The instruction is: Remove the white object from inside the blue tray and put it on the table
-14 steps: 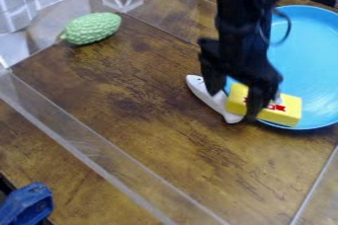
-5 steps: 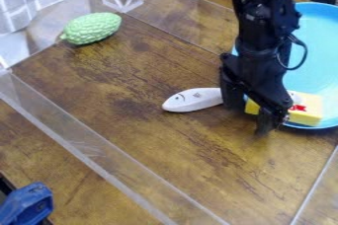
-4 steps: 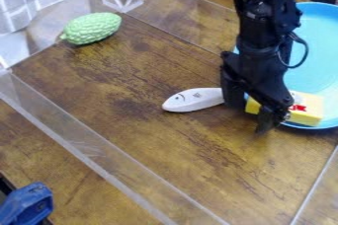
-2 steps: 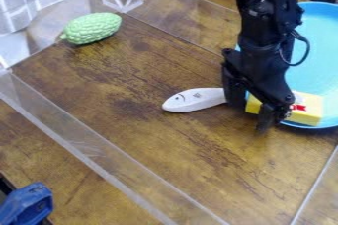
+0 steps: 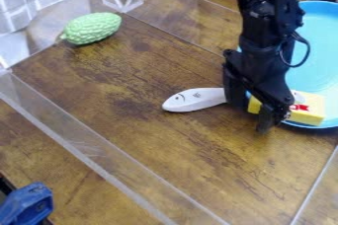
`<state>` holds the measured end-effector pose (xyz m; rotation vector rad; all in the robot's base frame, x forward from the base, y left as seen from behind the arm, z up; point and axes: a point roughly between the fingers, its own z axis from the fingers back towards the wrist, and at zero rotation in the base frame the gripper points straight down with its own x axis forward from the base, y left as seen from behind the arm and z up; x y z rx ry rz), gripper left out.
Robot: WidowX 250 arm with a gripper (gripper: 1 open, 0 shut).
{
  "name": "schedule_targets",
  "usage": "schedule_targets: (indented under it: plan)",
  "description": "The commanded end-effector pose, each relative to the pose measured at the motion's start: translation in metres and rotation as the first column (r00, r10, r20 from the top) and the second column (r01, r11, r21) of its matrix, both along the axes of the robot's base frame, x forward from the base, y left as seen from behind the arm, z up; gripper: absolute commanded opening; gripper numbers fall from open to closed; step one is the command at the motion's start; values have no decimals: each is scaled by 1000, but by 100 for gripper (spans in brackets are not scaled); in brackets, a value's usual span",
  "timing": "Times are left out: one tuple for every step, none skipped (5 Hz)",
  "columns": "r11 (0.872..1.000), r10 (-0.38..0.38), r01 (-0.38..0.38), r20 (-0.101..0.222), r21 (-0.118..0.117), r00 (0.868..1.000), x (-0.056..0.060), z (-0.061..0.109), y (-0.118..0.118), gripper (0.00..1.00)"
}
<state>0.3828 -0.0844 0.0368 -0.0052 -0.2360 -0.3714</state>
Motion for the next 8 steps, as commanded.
schedule_targets:
  plan:
    - [1000, -10, 11, 60, -8, 998, 11, 20, -4, 100]
    - [1000, -14, 14, 60, -4, 998, 12, 21, -3, 100]
    - [1000, -17, 17, 59, -1, 998, 12, 21, -3, 100]
    - [1000, -19, 19, 57, 2, 998, 13, 20, -3, 100]
    - [1000, -22, 21, 56, 5, 998, 14, 21, -2, 100]
    - [1000, -24, 24, 55, 7, 998, 14, 20, -2, 100]
    - [1000, -26, 26, 53, 10, 998, 15, 20, -2, 100]
    - [999, -36, 35, 56, 12, 998, 17, 19, -2, 0]
